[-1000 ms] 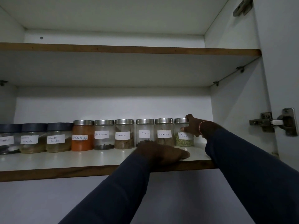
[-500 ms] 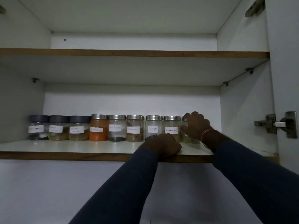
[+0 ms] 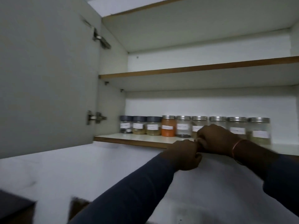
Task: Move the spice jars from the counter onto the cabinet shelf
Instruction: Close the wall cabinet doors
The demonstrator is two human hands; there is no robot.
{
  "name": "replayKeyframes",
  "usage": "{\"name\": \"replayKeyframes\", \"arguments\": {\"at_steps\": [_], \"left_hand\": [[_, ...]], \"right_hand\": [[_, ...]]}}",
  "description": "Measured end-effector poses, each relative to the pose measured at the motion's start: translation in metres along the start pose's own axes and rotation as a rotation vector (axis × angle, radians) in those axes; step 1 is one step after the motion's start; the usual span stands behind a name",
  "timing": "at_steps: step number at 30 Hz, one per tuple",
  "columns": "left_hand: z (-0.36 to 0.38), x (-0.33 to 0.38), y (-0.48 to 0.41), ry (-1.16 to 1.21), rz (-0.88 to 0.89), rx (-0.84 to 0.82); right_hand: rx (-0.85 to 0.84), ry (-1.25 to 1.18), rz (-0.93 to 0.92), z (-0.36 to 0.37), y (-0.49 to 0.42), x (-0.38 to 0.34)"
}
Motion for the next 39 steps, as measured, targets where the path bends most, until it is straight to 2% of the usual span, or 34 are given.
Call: {"name": "replayKeyframes", "arguments": {"at_steps": [3, 5, 8, 13, 17, 23, 25, 29, 31, 34, 39], "left_hand": [[-0.044, -0.042, 0.064, -0.282, 0.069, 0.124], [-0.082, -0.078, 0.11, -0.424, 0.048, 0.171], [-0.145, -0.127, 0.171, -0.581, -0.104, 0.24], [-0.263, -0.173, 0.28, -0.782, -0.358, 0.49], [-0.313, -0.195, 0.339, -0.964, -0.516, 0.438], [-0.36, -0.205, 0.398, -1.042, -0.626, 0.6], [-0.368, -0.203, 0.415, -0.982, -0.64, 0.701], [-0.381, -0.212, 0.454, -0.317, -0.674, 1.029], [-0.385, -0.212, 0.465, -0.153, -0.706, 1.144], [-0.387, -0.208, 0.47, -0.093, -0.701, 1.247], [-0.383, -0.195, 0.464, -0.063, -0.655, 1.272]], "right_hand": [[0.118, -0.009, -0.114, -0.021, -0.008, -0.089], [0.217, -0.074, -0.16, -0.04, -0.015, -0.151], [0.321, -0.239, -0.207, -0.067, -0.022, -0.225], [0.342, -0.402, -0.346, -0.097, -0.029, -0.34], [0.344, -0.471, -0.421, -0.114, -0.029, -0.415], [0.378, -0.586, -0.52, -0.139, -0.023, -0.488], [0.382, -0.631, -0.535, -0.145, -0.02, -0.507], [0.399, -0.641, -0.522, -0.154, -0.009, -0.534], [0.378, -0.669, -0.514, -0.156, -0.006, -0.533], [0.312, -0.72, -0.488, -0.162, -0.01, -0.529], [0.192, -0.985, -0.368, -0.196, -0.004, -0.512]]}}
Point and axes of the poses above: each hand's wrist, its own y-axis away from the middle knuckle, its own z-axis out of the palm, x = y × z, the point moved 9 cm from there along -y, towards the middle knuckle, and after that the axes turned 4 degrees about z, right-handed, at the moved point
